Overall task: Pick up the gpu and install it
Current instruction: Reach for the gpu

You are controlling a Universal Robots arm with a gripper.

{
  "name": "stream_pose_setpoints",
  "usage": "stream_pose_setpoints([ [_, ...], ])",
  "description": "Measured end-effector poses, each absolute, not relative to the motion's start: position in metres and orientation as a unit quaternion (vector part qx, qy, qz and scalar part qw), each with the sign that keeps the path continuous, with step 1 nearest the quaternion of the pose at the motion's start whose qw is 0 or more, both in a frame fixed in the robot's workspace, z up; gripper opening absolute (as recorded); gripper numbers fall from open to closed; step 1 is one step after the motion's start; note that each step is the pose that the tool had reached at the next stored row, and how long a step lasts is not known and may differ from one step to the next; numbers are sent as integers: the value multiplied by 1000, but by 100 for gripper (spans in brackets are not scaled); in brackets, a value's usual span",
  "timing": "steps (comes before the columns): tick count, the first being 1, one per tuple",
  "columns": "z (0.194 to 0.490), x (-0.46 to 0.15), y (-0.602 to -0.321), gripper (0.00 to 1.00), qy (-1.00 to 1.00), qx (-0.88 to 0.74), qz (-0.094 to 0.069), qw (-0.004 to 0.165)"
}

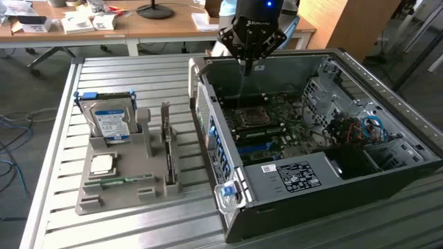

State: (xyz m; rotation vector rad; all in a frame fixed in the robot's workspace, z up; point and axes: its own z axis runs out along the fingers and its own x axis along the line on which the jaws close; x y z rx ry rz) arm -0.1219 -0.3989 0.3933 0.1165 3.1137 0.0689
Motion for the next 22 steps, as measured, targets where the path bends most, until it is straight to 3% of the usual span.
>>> stream_pose_setpoints([
  [22,393,-139,-399,11,999,37,22,12],
])
